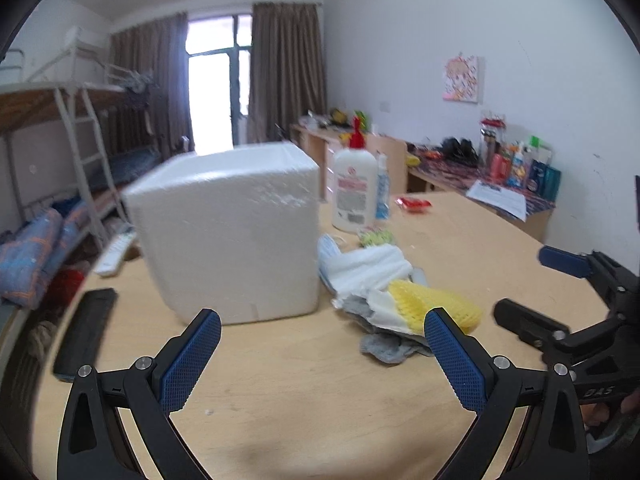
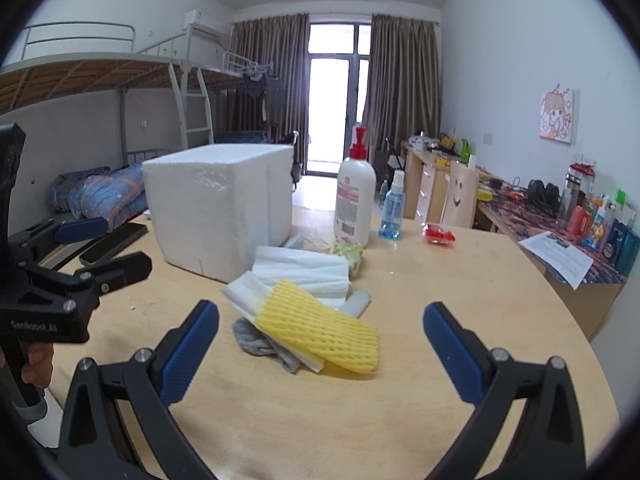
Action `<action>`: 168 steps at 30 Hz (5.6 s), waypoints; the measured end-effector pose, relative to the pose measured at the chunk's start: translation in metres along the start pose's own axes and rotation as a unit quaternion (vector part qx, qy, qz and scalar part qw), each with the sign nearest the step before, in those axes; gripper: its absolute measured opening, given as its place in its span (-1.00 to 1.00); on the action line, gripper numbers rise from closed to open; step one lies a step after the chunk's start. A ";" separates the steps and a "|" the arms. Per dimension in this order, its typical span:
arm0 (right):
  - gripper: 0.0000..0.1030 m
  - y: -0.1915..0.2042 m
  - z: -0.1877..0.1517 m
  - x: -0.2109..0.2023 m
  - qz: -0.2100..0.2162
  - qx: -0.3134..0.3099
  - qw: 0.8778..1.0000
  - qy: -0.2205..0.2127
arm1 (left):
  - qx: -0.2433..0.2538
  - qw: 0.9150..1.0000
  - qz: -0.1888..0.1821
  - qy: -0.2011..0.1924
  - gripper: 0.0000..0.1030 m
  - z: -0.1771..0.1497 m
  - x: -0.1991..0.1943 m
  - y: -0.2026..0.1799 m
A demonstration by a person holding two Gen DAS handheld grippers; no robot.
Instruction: Organize soft objects
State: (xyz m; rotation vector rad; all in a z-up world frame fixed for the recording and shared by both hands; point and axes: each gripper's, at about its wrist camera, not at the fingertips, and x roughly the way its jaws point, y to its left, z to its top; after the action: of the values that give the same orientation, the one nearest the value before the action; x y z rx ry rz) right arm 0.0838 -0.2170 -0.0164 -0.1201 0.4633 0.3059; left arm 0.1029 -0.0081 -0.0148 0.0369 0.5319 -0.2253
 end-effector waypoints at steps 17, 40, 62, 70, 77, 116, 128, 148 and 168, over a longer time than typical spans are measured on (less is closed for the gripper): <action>0.99 -0.020 0.004 0.046 0.001 -0.004 0.997 0.078 | -0.045 0.987 -0.118 0.100 0.72 0.004 0.071 0.000; 0.57 -0.019 -0.003 0.086 0.069 -0.029 0.987 0.143 | -0.082 0.962 -0.213 0.149 -0.55 -0.007 0.102 0.010; -0.78 -0.018 -0.008 0.087 0.086 -0.026 0.981 0.169 | -0.049 0.965 -0.224 0.127 -0.88 -0.006 0.092 0.001; -0.81 -0.026 0.003 0.064 0.067 -0.017 0.989 0.133 | -0.040 0.967 -0.232 0.099 -0.90 0.001 0.077 -0.003; -0.82 -0.025 0.007 0.047 0.063 -0.015 0.992 0.110 | -0.034 0.970 -0.227 0.081 -0.90 0.005 0.065 -0.003; 0.14 -0.043 -0.036 0.072 0.085 -0.013 0.983 0.160 | -0.080 0.966 -0.196 0.150 -0.67 -0.007 0.111 -0.008; -0.76 -0.056 -0.031 0.063 0.042 0.012 0.987 0.157 | -0.020 0.971 -0.219 0.089 -0.94 0.002 0.076 -0.029; -0.76 -0.048 -0.027 0.021 0.040 0.025 0.993 0.106 | 0.028 0.989 -0.130 0.059 -0.29 -0.016 0.022 -0.021; -0.76 -0.052 -0.037 0.014 0.048 0.029 0.993 0.105 | 0.093 0.984 -0.098 0.112 0.24 -0.027 0.067 -0.057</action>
State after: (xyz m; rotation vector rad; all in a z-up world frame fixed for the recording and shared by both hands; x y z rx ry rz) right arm 0.0962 -0.2692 -0.0529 -0.0733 0.6867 0.3757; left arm 0.1326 -0.0751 -0.0702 0.1929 0.7394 -0.4673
